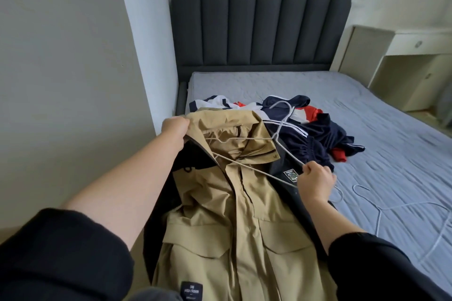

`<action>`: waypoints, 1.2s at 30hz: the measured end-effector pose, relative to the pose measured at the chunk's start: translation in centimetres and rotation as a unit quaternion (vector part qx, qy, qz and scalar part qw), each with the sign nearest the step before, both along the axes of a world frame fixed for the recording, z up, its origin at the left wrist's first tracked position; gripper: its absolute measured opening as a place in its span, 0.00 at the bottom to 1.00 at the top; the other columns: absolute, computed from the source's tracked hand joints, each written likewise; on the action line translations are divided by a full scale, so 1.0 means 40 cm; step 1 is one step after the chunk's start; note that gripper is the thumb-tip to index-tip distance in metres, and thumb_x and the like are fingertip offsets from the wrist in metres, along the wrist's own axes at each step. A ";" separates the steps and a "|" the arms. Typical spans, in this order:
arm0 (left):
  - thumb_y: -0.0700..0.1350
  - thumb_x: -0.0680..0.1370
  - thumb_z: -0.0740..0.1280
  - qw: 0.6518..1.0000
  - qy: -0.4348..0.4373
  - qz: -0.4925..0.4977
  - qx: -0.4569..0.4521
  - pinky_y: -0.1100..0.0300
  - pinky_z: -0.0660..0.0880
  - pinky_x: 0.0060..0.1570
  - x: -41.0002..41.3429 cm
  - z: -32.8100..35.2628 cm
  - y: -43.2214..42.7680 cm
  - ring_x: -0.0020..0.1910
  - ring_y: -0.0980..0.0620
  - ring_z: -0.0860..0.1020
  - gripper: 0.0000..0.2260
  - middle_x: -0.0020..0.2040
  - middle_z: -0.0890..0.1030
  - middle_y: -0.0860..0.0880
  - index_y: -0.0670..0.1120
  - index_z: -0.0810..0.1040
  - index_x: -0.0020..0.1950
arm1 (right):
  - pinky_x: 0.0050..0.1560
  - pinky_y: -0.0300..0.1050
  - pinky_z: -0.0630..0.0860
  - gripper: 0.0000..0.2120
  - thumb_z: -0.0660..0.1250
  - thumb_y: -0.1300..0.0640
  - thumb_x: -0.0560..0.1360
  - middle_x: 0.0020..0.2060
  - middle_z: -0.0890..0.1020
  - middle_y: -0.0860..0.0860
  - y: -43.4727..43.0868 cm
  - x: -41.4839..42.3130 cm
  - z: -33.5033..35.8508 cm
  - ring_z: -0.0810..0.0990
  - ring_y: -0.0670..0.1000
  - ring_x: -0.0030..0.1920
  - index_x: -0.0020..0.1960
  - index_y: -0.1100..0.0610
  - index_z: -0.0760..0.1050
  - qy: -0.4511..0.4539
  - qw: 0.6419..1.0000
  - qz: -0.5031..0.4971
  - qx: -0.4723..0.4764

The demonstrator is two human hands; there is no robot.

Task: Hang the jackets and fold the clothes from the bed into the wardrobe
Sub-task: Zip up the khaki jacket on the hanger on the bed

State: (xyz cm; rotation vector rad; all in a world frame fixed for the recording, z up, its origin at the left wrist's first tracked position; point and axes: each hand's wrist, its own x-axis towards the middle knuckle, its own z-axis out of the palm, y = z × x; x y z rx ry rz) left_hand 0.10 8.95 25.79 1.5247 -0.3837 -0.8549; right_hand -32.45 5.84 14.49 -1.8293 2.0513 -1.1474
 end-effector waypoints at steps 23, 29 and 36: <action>0.54 0.76 0.66 0.807 -0.415 -0.416 0.062 0.69 0.69 0.36 -0.107 -0.064 0.306 0.35 0.61 0.76 0.11 0.32 0.78 0.58 0.53 0.77 0.34 | 0.44 0.49 0.67 0.14 0.59 0.52 0.73 0.25 0.77 0.49 0.052 0.276 0.175 0.71 0.51 0.28 0.33 0.56 0.77 -0.325 0.902 0.164 0.232; 0.58 0.74 0.68 0.775 -0.608 -0.151 -0.087 0.58 0.68 0.59 -0.059 0.022 0.276 0.57 0.56 0.71 0.19 0.54 0.77 0.54 0.48 0.77 0.59 | 0.40 0.43 0.67 0.10 0.61 0.56 0.68 0.26 0.79 0.48 0.061 0.260 0.235 0.72 0.50 0.29 0.36 0.57 0.80 -0.366 0.898 0.168 0.176; 0.64 0.75 0.63 0.788 -0.577 -0.211 0.045 0.56 0.73 0.47 -0.080 0.059 0.199 0.50 0.49 0.77 0.22 0.50 0.81 0.48 0.48 0.76 0.59 | 0.41 0.47 0.71 0.13 0.59 0.52 0.66 0.22 0.75 0.46 0.096 0.273 0.300 0.74 0.50 0.33 0.28 0.54 0.78 -0.277 0.930 0.221 0.095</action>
